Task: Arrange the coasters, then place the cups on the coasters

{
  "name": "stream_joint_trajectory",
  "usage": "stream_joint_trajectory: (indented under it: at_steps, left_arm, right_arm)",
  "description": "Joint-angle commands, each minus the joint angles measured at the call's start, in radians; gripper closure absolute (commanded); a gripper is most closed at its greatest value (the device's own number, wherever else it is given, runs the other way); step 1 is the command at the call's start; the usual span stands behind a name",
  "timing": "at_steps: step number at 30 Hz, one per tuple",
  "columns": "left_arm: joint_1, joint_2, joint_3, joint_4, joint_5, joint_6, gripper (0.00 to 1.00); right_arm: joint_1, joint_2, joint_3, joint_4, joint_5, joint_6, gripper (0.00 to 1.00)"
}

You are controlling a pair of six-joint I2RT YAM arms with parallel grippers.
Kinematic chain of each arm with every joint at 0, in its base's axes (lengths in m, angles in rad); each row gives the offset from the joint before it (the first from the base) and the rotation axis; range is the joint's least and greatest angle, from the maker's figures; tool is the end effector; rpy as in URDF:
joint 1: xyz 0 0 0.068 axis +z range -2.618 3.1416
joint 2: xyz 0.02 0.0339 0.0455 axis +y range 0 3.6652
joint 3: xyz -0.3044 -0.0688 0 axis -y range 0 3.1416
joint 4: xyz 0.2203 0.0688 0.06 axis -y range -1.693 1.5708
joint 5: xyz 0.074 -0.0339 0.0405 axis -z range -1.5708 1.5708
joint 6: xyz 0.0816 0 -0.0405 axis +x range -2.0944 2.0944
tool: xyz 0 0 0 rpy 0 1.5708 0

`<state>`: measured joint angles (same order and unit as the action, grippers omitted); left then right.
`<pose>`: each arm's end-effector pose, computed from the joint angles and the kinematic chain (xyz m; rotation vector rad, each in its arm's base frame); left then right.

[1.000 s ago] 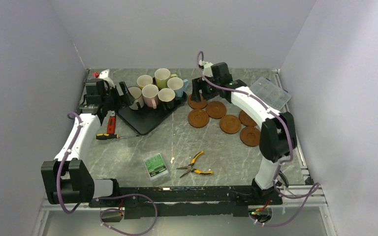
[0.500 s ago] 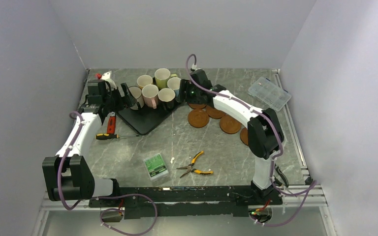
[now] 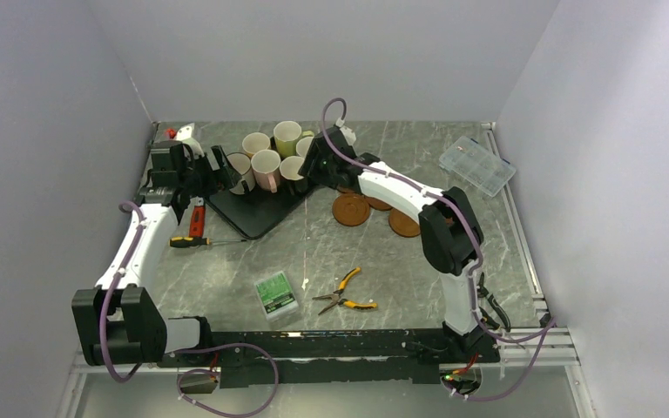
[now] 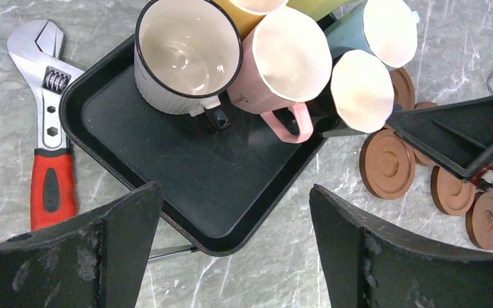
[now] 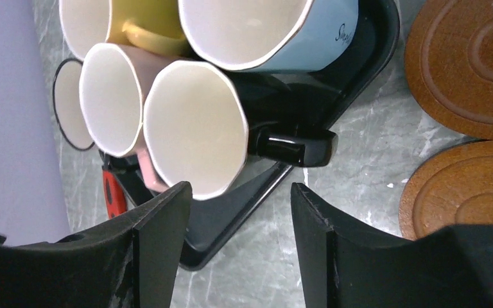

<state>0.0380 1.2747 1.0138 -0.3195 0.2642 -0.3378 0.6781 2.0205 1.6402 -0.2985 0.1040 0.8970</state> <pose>0.2879 -0.0104 0.3220 -0.2510 2.1490 -0.4576 0.3946 0.3070 0.2642 0.3146 2.3278 0.7094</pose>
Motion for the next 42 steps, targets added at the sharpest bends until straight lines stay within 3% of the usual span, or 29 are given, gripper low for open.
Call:
stream_joint_trajectory:
  at_steps: [1, 18, 34, 42]
  left_arm:
    - [-0.003, -0.039, 0.001, 0.01, 0.002, -0.003, 0.09]
    - [-0.007, -0.054, 0.001, 0.003, 0.002, 0.001, 0.09]
    - [-0.012, -0.056, 0.0, 0.005, 0.009, 0.001, 0.09]
    - [-0.013, -0.054, 0.0, 0.005, 0.013, 0.001, 0.09]
  right_arm:
    - [0.019, 0.035, 0.075, 0.005, 0.068, 0.069, 0.39]
    - [0.041, 0.082, 0.087, -0.029, 0.189, 0.094, 0.48]
    - [0.041, 0.092, 0.081, -0.046, 0.167, 0.091, 0.58]
    - [0.04, 0.107, 0.096, -0.036, 0.135, 0.1, 0.7]
